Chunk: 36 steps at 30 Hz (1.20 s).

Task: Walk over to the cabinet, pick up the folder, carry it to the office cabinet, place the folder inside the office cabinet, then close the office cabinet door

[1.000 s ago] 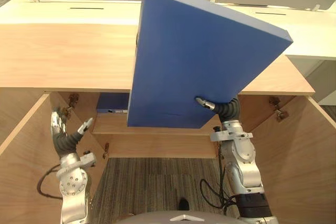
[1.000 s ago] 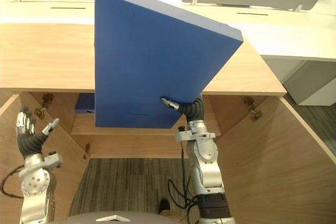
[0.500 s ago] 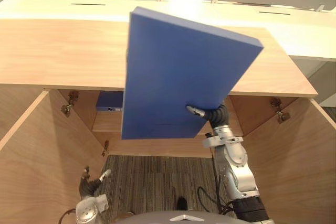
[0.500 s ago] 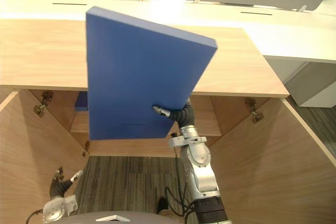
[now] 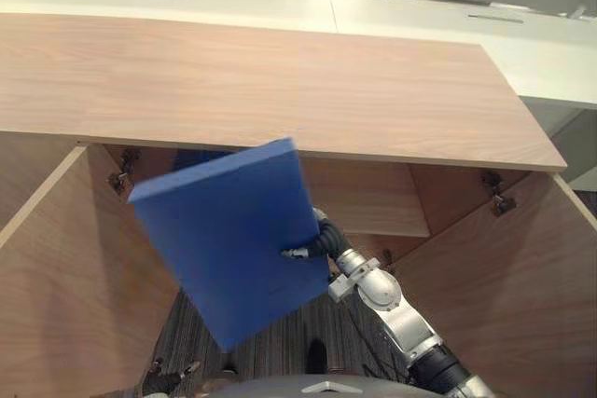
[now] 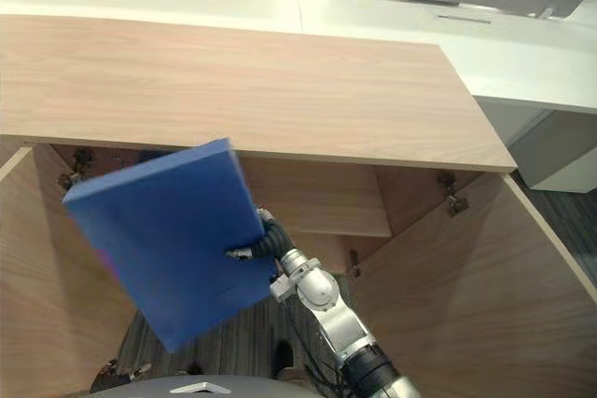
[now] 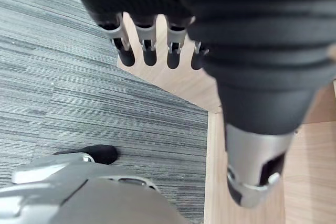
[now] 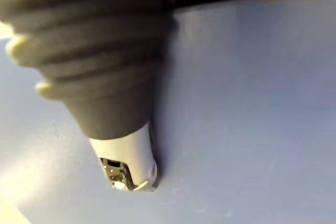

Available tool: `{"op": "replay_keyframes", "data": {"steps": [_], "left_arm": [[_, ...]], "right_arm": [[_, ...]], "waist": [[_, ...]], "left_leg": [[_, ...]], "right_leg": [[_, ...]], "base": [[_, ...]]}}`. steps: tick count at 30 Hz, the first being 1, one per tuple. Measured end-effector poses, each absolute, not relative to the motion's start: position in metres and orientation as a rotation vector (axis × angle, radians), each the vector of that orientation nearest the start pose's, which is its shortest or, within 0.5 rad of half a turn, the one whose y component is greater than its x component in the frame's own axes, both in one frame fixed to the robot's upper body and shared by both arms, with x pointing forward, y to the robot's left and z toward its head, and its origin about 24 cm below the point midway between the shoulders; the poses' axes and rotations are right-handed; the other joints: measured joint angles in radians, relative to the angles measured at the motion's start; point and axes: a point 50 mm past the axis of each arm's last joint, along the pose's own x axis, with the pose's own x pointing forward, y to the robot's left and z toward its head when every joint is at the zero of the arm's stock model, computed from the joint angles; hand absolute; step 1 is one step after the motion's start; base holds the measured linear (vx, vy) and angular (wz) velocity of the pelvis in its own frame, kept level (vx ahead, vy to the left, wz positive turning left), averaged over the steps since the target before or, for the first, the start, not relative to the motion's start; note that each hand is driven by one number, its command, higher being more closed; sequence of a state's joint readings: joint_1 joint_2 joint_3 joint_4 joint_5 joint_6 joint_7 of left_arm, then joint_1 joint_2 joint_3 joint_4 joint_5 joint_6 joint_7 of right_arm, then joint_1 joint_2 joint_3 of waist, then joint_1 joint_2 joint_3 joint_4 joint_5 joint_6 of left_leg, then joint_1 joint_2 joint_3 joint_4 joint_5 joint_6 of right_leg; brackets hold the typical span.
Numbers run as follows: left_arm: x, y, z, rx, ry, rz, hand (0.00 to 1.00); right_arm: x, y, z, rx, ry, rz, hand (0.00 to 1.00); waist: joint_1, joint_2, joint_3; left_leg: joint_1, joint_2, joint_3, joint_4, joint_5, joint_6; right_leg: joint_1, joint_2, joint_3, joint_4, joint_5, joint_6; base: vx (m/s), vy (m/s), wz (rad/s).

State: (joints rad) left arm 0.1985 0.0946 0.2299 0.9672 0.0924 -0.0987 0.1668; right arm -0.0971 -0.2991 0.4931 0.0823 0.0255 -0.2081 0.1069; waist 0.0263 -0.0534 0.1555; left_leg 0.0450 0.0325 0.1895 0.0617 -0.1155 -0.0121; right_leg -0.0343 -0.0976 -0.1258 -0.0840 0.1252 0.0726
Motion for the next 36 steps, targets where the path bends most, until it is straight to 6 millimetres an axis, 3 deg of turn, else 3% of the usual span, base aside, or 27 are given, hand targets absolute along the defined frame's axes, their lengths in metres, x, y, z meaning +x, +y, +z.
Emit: {"op": "replay_keyframes", "data": {"steps": [1,2,6,11,16,19,21,23,25,28,36], "left_arm": [[0.075,0.231,-0.152,0.158,1.028,0.402,0.00],[0.095,0.231,-0.147,0.162,0.977,0.389,0.00],[0.136,0.224,-0.137,0.168,0.875,0.345,0.00],[0.169,0.230,-0.122,0.188,0.773,0.335,0.00],[0.211,0.223,-0.093,0.195,0.593,0.294,0.00],[0.231,0.220,-0.076,0.189,0.503,0.279,0.00],[0.240,0.220,-0.060,0.169,0.419,0.291,0.00],[0.243,0.212,-0.040,0.153,0.299,0.268,0.00],[0.234,0.198,-0.023,0.117,0.193,0.239,0.00],[0.216,0.194,-0.023,0.069,0.177,0.252,0.00],[0.216,0.189,-0.005,0.016,0.085,0.267,0.00]], "right_arm": [[0.245,-0.081,0.040,-0.312,-0.136,0.639,1.00],[0.256,-0.077,0.047,-0.374,-0.171,0.656,1.00],[0.281,-0.076,0.064,-0.525,-0.227,0.652,1.00],[0.295,-0.082,0.077,-0.568,-0.258,0.605,1.00],[0.305,-0.093,0.094,-0.441,-0.285,0.508,1.00],[0.316,-0.104,0.115,-0.316,-0.327,0.419,1.00],[0.327,-0.124,0.139,-0.176,-0.382,0.298,1.00],[0.331,-0.145,0.162,-0.063,-0.448,0.185,1.00],[0.335,-0.175,0.184,0.053,-0.515,0.052,1.00],[0.336,-0.208,0.216,0.137,-0.602,-0.054,1.00],[0.345,-0.241,0.258,0.454,-0.700,-0.142,1.00]], "waist": [[0.000,-0.012,0.020],[0.003,-0.001,0.062],[0.003,0.059,0.187],[0.009,0.064,0.273],[0.026,0.063,0.314],[0.030,0.064,0.330],[0.036,0.065,0.340],[0.044,0.069,0.359],[0.058,0.070,0.363],[0.076,0.082,0.370],[0.083,0.084,0.371]], "left_leg": [[-0.035,0.001,0.001,0.033,-0.005,0.002],[-0.151,0.015,0.000,0.150,-0.042,0.005],[-0.354,0.064,-0.012,0.370,-0.110,0.009],[-0.554,0.087,-0.015,0.492,-0.121,0.019],[-0.721,0.106,-0.001,0.570,-0.125,0.021],[-0.812,0.124,-0.007,0.613,-0.127,0.023],[-0.875,0.130,-0.012,0.625,-0.121,0.025],[-0.911,0.132,-0.025,0.638,-0.115,0.017],[-0.947,0.130,-0.029,0.646,-0.110,0.020],[-0.970,0.130,-0.032,0.652,-0.111,0.020],[-1.005,0.122,-0.050,0.649,-0.108,0.014]], "right_leg": [[-0.016,-0.003,0.003,0.003,0.012,-0.003],[-0.078,-0.002,0.005,0.010,0.032,-0.006],[-0.223,0.022,0.006,0.099,0.037,-0.010],[-0.424,0.024,0.016,0.222,0.034,-0.014],[-0.621,0.015,0.029,0.342,0.007,-0.028],[-0.709,0.017,0.018,0.382,-0.001,-0.034],[-0.774,0.011,0.002,0.410,-0.004,-0.042],[-0.812,0.008,-0.007,0.442,-0.013,-0.052],[-0.860,-0.003,-0.020,0.483,-0.029,-0.051],[-0.898,-0.009,-0.023,0.525,-0.052,-0.057],[-0.940,-0.026,-0.045,0.569,-0.083,-0.064]], "base": [[-0.23,-0.016,-0.02],[-0.20,-0.012,-0.03],[-0.27,-0.005,-0.06],[-0.22,-0.017,-0.08],[-0.19,-0.036,-0.10],[-0.11,-0.039,-0.06],[-0.07,-0.054,0.05],[-0.03,-0.044,0.14],[0.01,-0.036,0.13],[0.04,-0.017,0.07],[0.04,-0.004,0.09]]}}
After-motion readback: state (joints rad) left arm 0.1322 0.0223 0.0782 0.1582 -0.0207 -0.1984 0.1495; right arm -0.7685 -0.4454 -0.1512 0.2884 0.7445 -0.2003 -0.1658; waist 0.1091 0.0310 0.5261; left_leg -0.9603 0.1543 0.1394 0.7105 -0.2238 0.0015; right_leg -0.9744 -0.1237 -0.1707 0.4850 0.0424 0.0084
